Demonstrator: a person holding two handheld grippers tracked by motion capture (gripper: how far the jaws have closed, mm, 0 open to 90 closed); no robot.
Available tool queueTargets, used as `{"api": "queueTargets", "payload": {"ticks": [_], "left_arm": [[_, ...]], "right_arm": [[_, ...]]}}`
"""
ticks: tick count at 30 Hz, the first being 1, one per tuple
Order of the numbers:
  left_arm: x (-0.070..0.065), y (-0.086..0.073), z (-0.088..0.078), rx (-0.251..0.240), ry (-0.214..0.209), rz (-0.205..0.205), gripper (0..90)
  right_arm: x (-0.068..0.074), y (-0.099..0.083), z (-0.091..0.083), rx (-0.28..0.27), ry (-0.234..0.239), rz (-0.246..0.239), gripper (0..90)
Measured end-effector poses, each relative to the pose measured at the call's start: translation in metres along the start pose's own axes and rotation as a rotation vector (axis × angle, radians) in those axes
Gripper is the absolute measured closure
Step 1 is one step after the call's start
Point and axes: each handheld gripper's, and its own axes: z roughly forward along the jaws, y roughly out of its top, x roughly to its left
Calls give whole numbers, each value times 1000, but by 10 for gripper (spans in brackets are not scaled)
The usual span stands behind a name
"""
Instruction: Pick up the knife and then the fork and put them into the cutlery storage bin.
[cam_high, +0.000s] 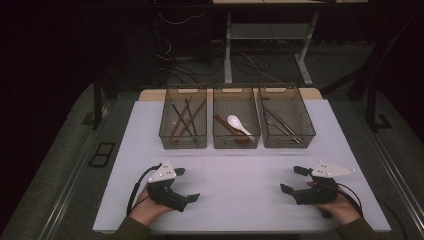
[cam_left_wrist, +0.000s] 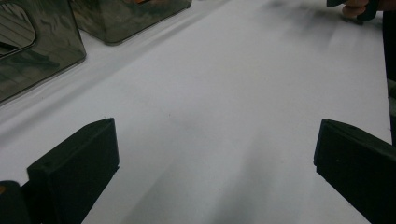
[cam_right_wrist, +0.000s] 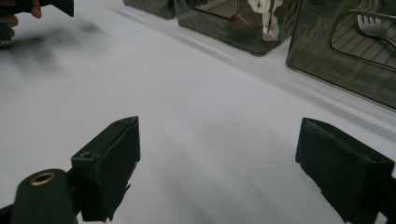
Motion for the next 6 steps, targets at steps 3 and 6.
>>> {"api": "queueTargets", "payload": {"ticks": [3, 6], "left_arm": [[-1, 0, 0, -1, -1, 1, 0], [0, 0, 0, -1, 1, 0, 0]], "right_arm": [[0, 0, 1, 5, 4, 3, 134], [1, 0, 1, 11, 6, -2, 134]]}}
